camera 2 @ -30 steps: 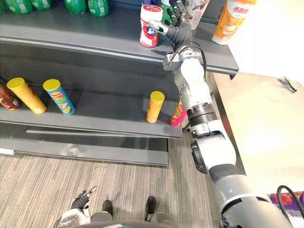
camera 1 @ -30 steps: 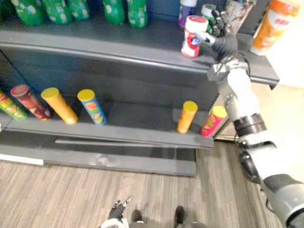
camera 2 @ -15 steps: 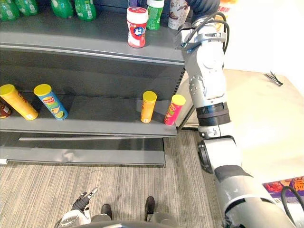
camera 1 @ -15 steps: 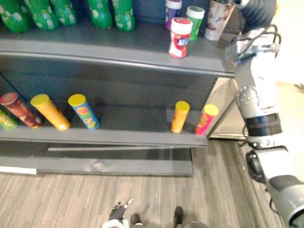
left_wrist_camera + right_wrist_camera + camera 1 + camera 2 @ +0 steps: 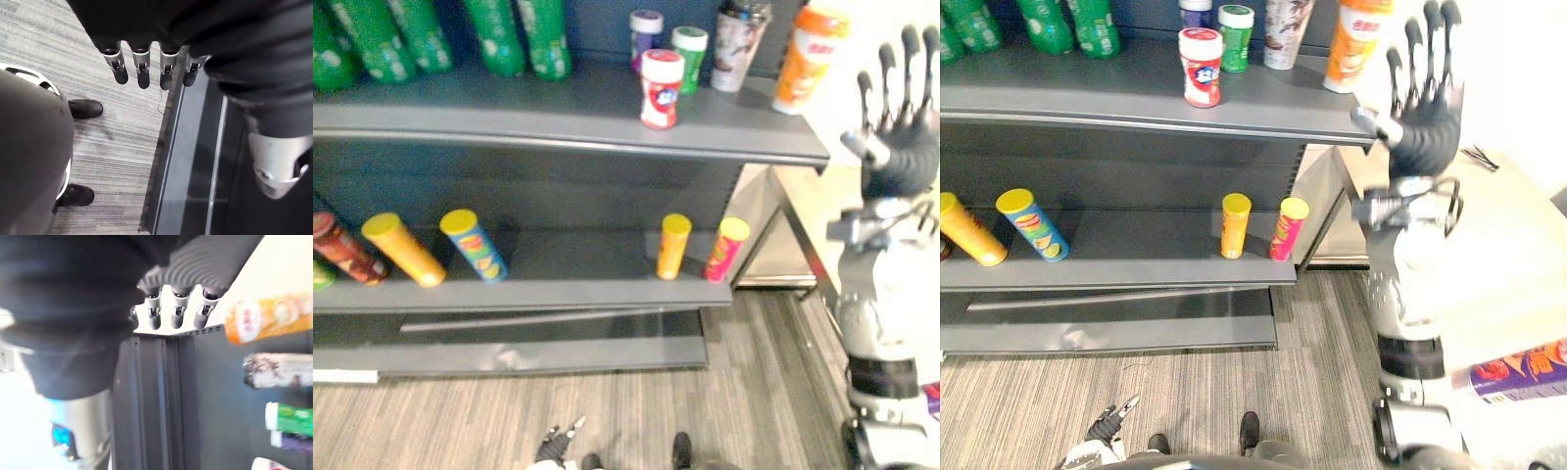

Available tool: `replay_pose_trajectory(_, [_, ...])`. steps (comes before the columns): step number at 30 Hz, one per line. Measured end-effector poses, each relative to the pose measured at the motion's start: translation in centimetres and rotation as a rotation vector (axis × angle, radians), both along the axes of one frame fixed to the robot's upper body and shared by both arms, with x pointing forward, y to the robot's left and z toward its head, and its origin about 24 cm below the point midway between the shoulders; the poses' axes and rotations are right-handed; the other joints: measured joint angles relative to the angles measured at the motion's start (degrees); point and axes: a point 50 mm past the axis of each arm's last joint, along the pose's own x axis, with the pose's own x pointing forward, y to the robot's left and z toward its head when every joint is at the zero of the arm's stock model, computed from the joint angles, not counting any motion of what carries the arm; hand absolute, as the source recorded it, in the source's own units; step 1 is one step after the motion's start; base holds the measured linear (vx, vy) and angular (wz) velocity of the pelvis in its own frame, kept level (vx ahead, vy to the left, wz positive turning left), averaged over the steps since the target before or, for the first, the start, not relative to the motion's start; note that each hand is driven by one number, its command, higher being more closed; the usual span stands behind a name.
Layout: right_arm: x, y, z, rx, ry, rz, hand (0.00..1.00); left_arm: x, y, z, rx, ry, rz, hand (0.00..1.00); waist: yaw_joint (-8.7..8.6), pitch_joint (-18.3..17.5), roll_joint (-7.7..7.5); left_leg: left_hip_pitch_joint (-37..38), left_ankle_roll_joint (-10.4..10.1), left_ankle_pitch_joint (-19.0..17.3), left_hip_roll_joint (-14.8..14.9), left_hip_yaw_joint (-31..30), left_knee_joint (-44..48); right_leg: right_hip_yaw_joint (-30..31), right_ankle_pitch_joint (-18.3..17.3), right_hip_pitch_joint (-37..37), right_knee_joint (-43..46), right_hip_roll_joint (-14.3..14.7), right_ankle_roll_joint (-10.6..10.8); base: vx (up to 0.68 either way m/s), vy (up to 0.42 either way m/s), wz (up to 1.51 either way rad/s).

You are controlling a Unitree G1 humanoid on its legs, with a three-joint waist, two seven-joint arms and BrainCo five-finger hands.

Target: Put the gum and the chips on the shelf.

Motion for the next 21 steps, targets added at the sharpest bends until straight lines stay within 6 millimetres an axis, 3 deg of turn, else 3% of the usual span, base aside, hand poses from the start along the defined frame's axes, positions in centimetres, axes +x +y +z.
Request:
replay_pose_trajectory(5, [-2.8,-0.3,-8.0,0.049,0.289,-0.026,0.0,-0.2,-0.3,-0.1,0.004,0.008,-0.018,0.0,-0.29,-0.8,0.71,0.0,-0.5,-0.6,0.1,-0.1,0.0,0.2,0.0,-0.1,0.0,0.2,0.0,0.0,-0.001,-0.02])
replay_pose_trajectory(6, [-3.1,-0.1,-8.9,0.055,0.321,-0.017,0.0,-0.2,-0.3,-0.1,0.004,0.008,-0.018,0.0,-0.33,-0.8,0.75,0.0,-0.5,-0.6,0.1,-0.1,0.0,0.2,0.0,-0.1,0.0,0.2,0.0,0.0,0.0,0.0])
replay_pose_trajectory(12, [-5.5,3.1,-17.6,0.041,0.708,0.095,0.0,-0.3,-0.5,-0.1,0.007,0.008,-0.037,0.0,-0.26,-1.3,1.45,-0.1,0.0,-1.1,-0.3,-0.1,0.0,0.0,-0.3,0.2,-0.2,-0.3,-0.4,0.0,0.008,0.02])
replay_pose_trajectory(17, [-7.9,3.7,-23.3,0.031,0.971,0.128,0.0,-0.6,-1.3,-0.4,-0.014,0.017,-0.043,0.0,-0.28,-2.0,2.79,-0.1,0.2,-1.7,-0.9,0.0,0.0,0.0,-0.3,0.6,-0.6,-0.8,-0.3,0.02,0.017,0.0])
replay_pose_trajectory(21, [-10.0,3.5,-27.1,0.022,1.163,0.127,0.0,-0.5,-1.4,-0.4,-0.025,0.015,-0.055,0.0,-0.27,-2.0,2.9,0.0,0.0,-1.9,-0.9,0.0,0.0,-0.1,-0.2,0.8,-1.0,-0.8,-0.2,0.04,0.003,0.01])
